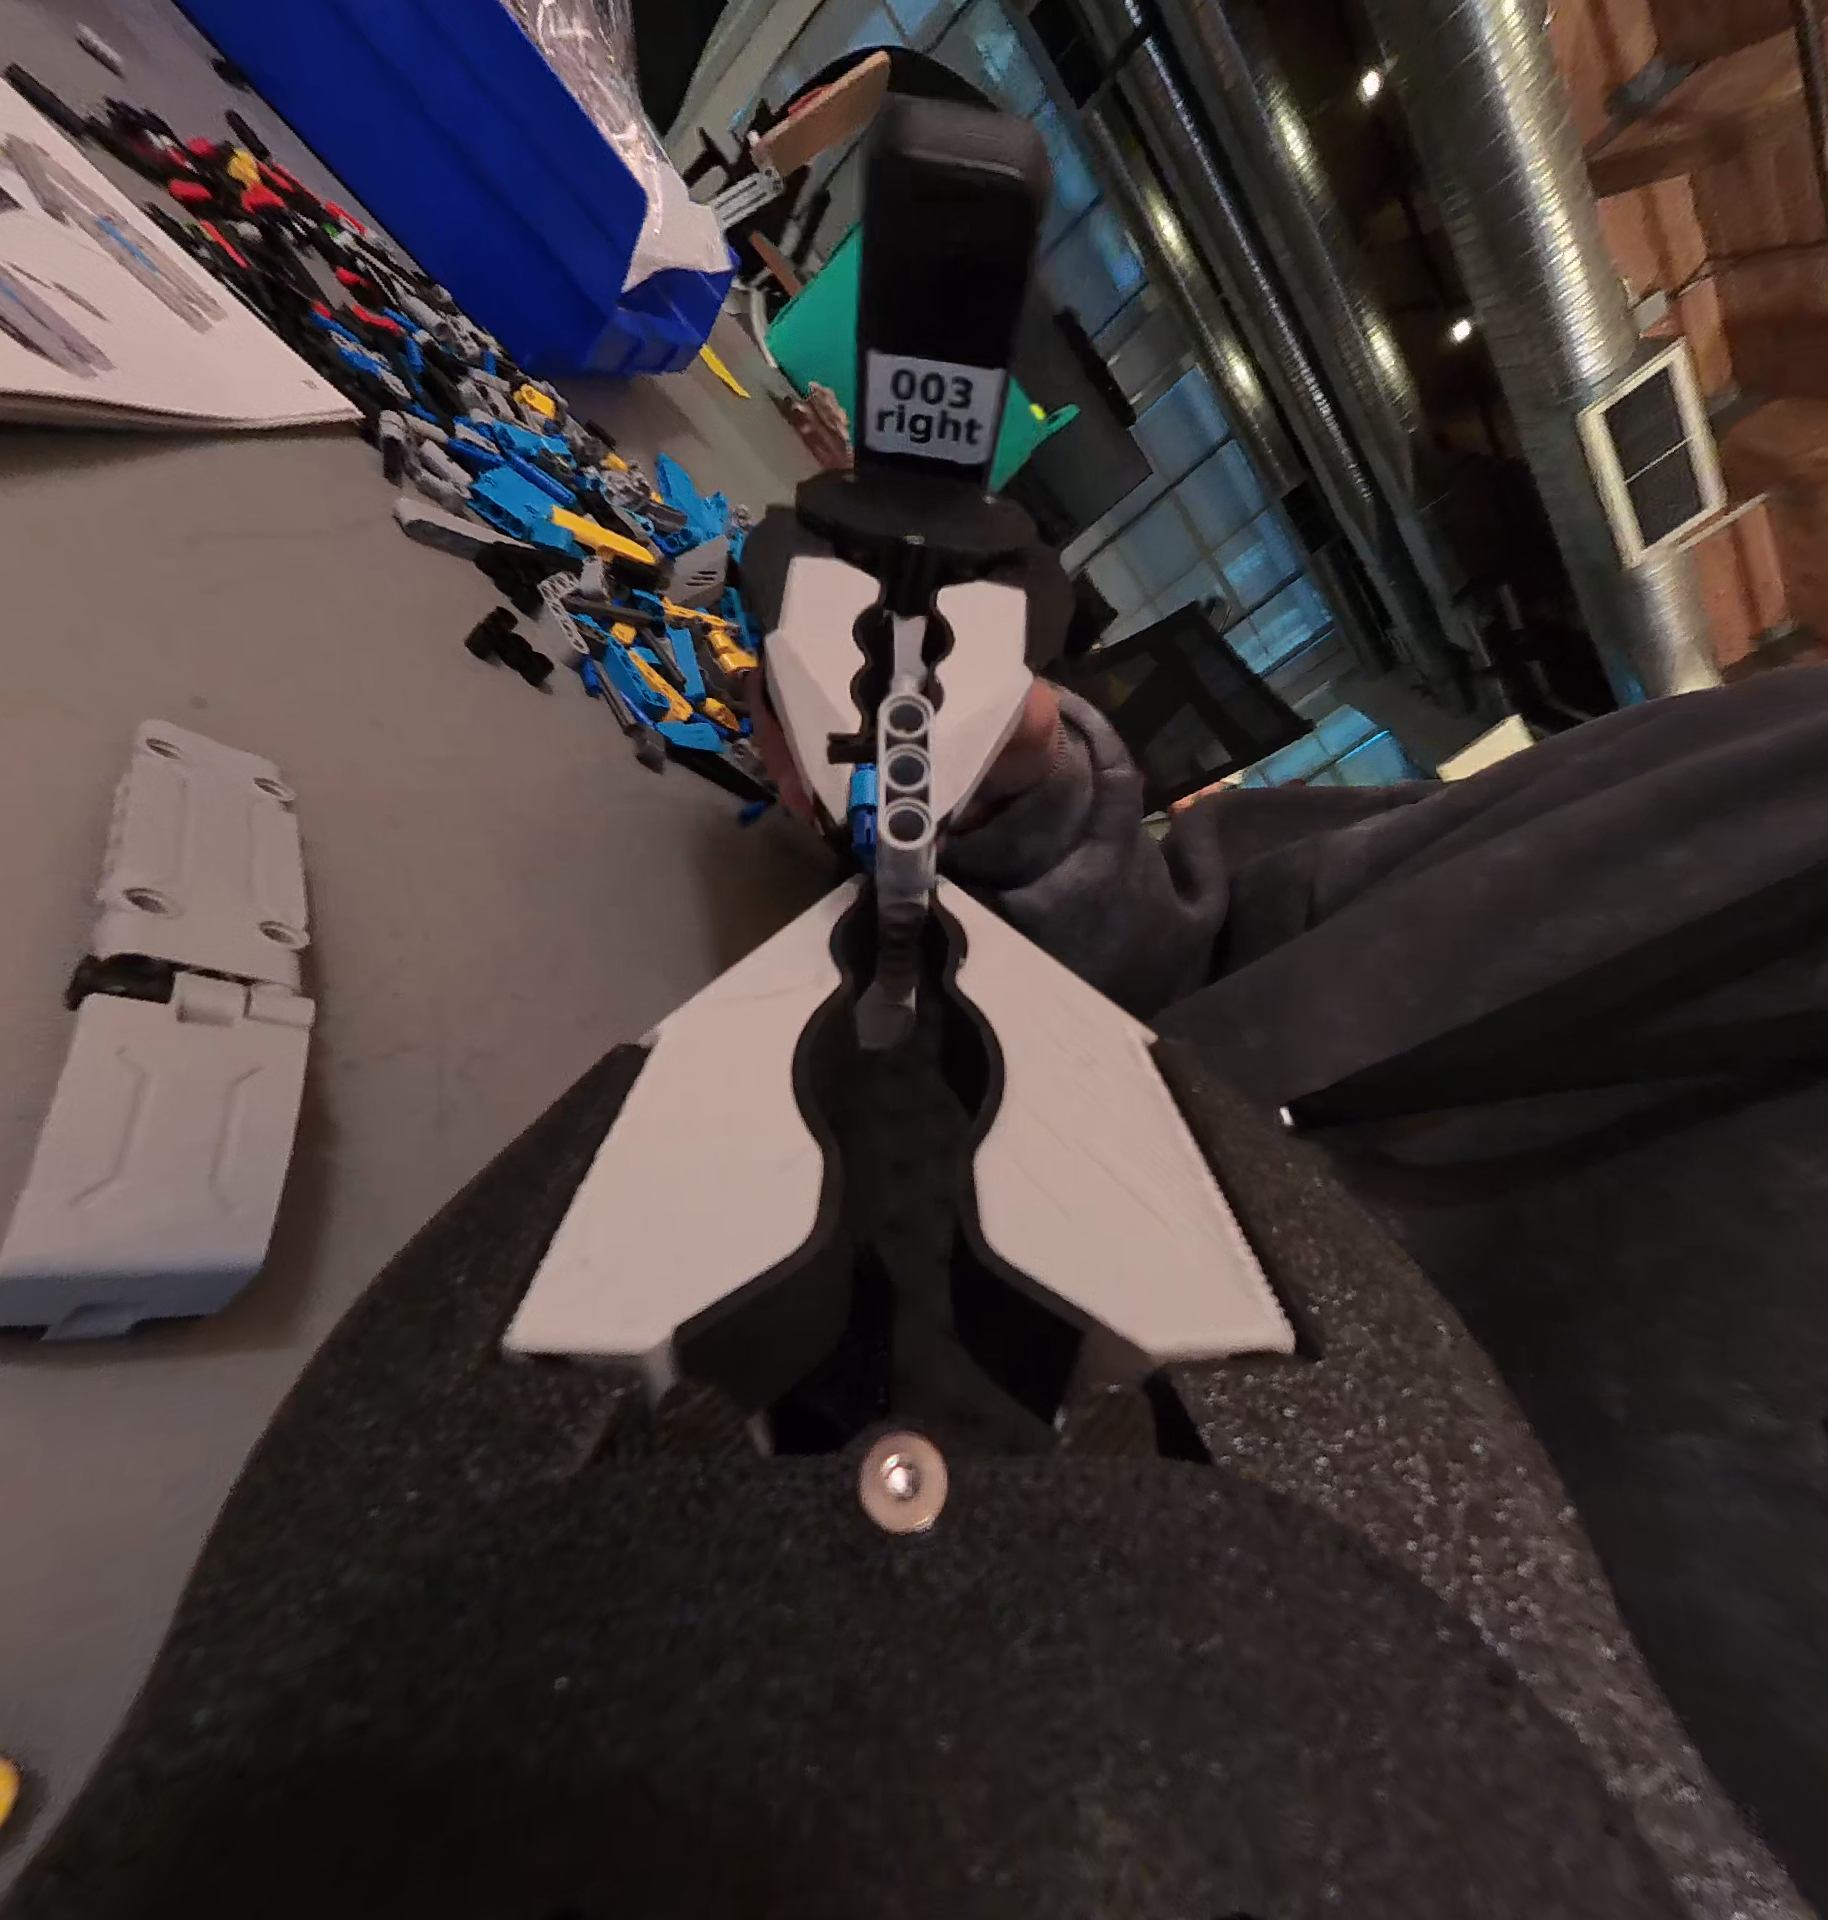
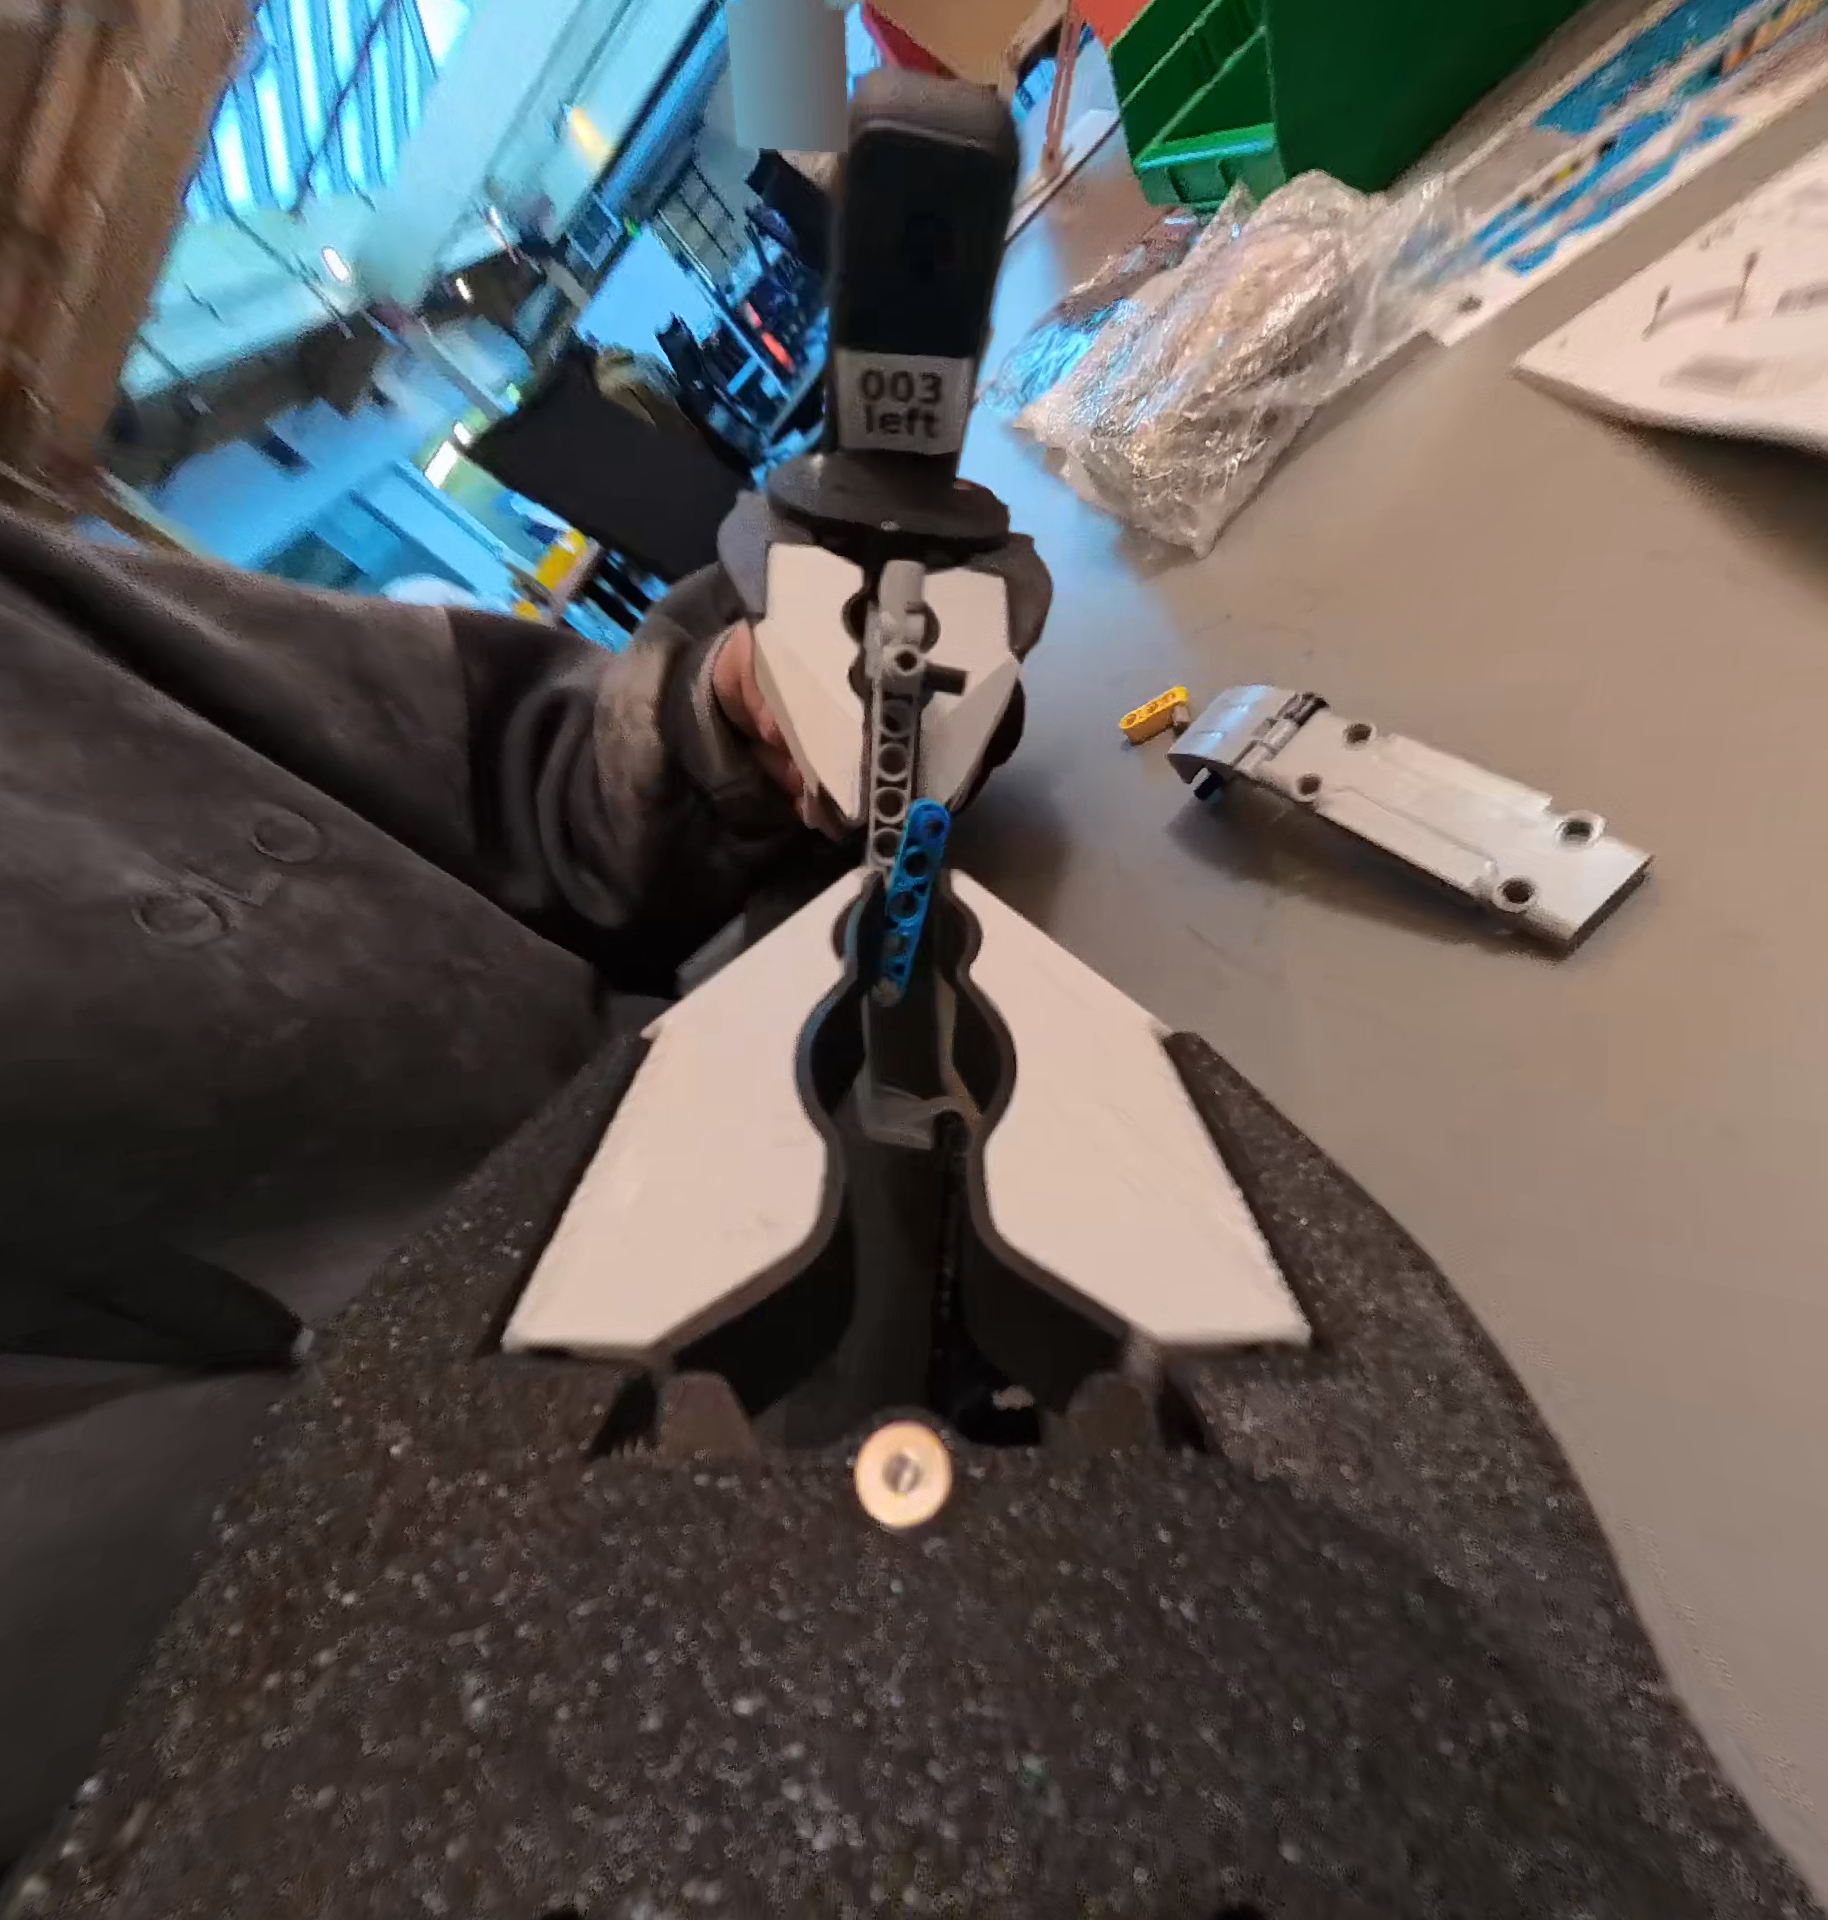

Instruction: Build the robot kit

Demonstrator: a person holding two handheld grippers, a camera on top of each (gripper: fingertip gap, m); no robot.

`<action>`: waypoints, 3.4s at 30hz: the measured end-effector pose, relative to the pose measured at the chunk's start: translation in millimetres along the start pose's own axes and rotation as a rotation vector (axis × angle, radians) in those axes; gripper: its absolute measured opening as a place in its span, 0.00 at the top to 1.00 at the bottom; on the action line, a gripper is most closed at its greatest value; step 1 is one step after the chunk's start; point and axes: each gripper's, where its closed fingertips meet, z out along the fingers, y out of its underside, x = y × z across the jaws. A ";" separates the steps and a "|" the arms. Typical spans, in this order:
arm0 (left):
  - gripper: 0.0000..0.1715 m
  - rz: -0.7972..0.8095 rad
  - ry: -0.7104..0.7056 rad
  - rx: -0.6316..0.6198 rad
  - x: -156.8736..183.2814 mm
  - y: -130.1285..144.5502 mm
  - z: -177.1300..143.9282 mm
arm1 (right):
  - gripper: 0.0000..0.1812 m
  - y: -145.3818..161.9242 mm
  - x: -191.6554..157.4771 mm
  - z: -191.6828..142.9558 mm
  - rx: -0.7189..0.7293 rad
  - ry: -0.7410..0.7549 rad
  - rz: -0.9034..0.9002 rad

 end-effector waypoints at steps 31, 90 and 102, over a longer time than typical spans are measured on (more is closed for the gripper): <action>0.97 0.017 -0.019 -0.024 -2.4 3.4 1.9 | 0.96 -11.0 -1.1 -0.6 0.082 0.008 -0.019; 0.97 0.001 0.086 -0.018 6.4 3.1 0.9 | 0.97 -5.7 -10.2 3.9 0.047 -0.091 0.068; 0.97 -0.017 0.002 0.037 -8.1 -6.1 -1.8 | 0.96 -7.1 5.3 7.2 0.077 0.015 0.072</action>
